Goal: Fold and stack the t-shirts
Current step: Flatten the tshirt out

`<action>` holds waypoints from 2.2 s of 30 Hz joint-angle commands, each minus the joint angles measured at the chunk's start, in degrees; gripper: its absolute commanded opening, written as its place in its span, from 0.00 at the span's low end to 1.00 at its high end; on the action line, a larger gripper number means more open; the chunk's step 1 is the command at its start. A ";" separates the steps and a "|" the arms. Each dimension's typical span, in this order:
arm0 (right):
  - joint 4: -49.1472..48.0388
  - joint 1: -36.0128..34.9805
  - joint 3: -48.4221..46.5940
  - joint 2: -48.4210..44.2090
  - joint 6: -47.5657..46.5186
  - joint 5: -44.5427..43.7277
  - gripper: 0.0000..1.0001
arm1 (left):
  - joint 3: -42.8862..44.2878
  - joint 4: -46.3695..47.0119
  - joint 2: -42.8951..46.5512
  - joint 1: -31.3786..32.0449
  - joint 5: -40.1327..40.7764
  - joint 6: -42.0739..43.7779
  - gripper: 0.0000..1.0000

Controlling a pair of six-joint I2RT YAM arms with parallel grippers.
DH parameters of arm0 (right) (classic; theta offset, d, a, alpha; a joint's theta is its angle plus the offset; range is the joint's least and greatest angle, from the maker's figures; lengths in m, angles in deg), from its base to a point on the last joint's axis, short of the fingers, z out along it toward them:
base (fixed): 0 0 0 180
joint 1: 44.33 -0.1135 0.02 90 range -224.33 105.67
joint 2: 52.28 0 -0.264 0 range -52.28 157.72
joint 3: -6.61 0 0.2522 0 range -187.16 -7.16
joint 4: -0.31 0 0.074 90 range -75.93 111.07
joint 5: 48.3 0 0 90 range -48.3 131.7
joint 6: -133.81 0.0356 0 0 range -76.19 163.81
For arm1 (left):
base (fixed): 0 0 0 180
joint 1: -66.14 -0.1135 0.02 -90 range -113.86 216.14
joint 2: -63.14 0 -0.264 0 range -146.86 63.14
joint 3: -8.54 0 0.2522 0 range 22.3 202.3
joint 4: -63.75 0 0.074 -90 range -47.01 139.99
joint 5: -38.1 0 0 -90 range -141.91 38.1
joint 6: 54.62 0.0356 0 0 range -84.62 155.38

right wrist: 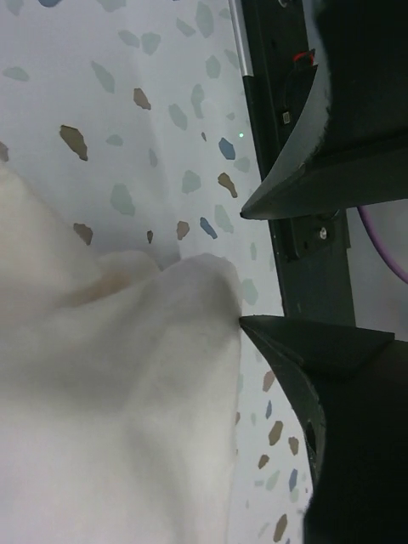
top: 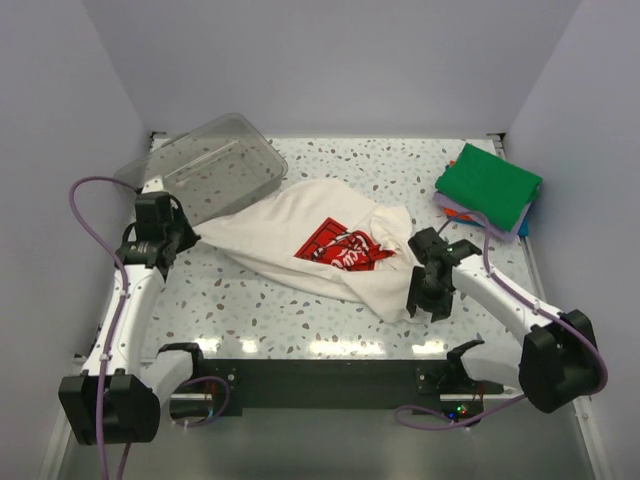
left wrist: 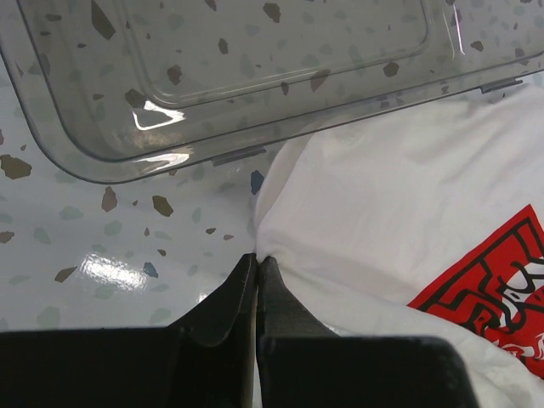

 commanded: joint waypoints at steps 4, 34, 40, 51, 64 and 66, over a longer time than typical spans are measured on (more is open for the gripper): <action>-7.05 0.26 4.32 1.54 5.34 -0.06 0.41 | 3.35 0.76 -1.50 -0.60 -0.42 2.59 0.00; -13.57 4.30 -0.66 7.00 -5.47 3.10 0.00 | 0.62 2.52 -3.52 -0.60 -2.71 3.21 0.00; -1.28 4.30 -16.21 6.11 -9.42 1.88 0.00 | 1.15 3.57 -4.31 -0.60 -3.33 4.52 0.00; 10.07 4.83 -41.97 9.27 -15.84 -4.01 0.00 | 7.54 4.81 -4.05 -0.60 -8.15 4.79 0.00; 17.40 7.38 -95.15 14.55 -21.12 -9.29 0.00 | 34.62 9.37 -4.40 -0.60 -19.40 1.29 0.00; 13.70 7.29 -94.56 10.70 -21.64 -9.46 0.00 | 37.79 9.73 -3.27 -0.60 -19.58 0.40 0.00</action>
